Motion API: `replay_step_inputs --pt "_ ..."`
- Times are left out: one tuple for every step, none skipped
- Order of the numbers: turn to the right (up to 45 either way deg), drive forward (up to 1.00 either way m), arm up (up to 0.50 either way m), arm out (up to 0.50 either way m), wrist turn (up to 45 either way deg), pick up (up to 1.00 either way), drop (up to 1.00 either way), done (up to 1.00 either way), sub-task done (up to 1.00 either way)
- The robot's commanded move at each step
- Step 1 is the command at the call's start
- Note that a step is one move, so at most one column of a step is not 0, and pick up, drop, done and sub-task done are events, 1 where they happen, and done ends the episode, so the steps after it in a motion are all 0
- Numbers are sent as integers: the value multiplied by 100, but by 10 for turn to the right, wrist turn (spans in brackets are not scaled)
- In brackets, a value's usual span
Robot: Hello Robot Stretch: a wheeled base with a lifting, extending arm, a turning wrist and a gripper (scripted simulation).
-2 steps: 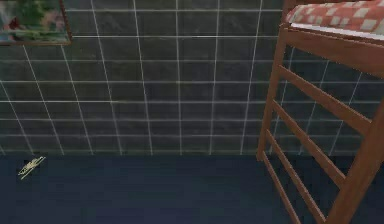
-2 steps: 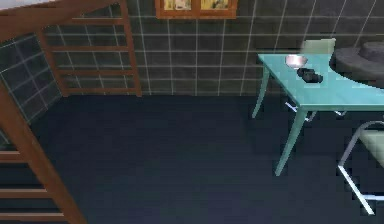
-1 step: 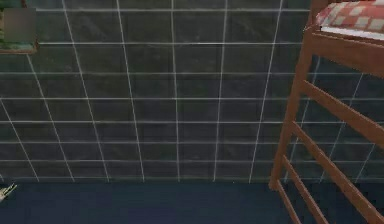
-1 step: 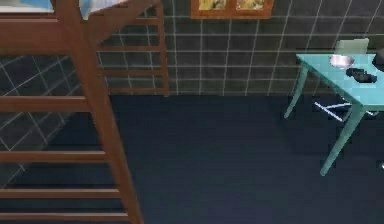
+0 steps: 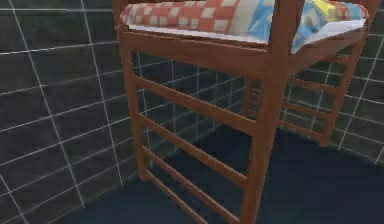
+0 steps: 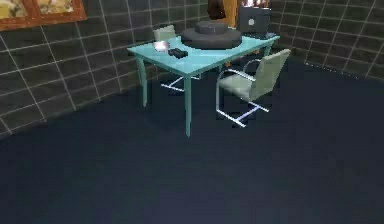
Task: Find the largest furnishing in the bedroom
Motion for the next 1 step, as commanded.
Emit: replay_step_inputs --pt "150 0 0 0 0 0 0 0 0"
